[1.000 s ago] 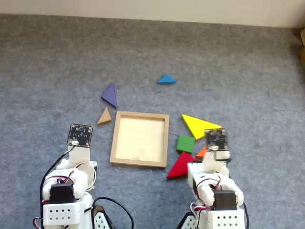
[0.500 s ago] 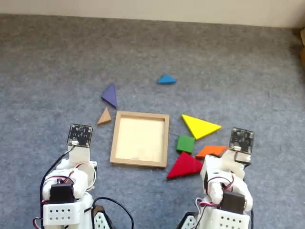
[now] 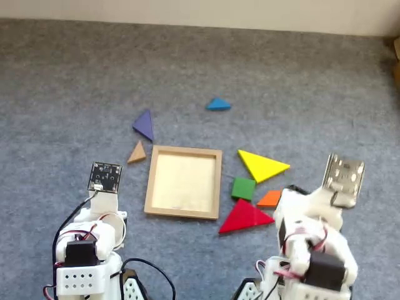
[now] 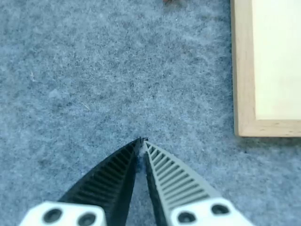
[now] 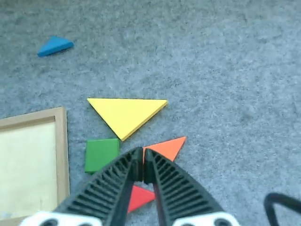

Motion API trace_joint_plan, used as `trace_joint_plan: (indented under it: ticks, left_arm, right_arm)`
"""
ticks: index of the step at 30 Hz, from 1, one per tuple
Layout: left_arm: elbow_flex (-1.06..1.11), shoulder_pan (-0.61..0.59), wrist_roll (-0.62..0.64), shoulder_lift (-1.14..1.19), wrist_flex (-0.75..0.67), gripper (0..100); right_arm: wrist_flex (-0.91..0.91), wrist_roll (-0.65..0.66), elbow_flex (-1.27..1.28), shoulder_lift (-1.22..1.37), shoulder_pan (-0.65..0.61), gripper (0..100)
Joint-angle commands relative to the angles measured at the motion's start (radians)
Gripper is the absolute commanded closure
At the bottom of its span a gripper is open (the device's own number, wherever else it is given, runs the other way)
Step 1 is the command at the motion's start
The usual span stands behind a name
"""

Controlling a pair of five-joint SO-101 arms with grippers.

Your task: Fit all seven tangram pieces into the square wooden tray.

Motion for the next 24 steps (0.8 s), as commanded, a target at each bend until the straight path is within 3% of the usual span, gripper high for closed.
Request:
trace_joint_plan:
  ticks: [1, 3, 9, 12, 17, 24]
  left_arm:
    - [0.021, -0.008, 0.008, -0.038, 0.008, 99]
    - [0.021, -0.008, 0.008, -0.038, 0.008, 99]
    - [0.021, -0.008, 0.008, -0.038, 0.008, 99]
    - [0.021, -0.008, 0.008, -0.038, 0.008, 99]
    - [0.021, -0.008, 0.008, -0.038, 0.008, 99]
    - [0.021, -0.008, 0.008, -0.038, 0.008, 99]
  right_arm:
    - [-0.004, -0.011, -0.222, 0.248, 0.005, 97.1]
    - [-0.013, 0.012, -0.305, 0.352, 0.004, 96.8]
    - [-0.133, 0.387, -0.426, 0.588, -0.13, 96.7]
    - [-0.131, 0.396, -0.44, 0.71, -0.22, 92.6]
    - [-0.139, 0.391, -0.489, 0.878, -0.294, 70.0]
    - [-0.252, 0.529, -0.535, 1.124, -0.394, 67.8]
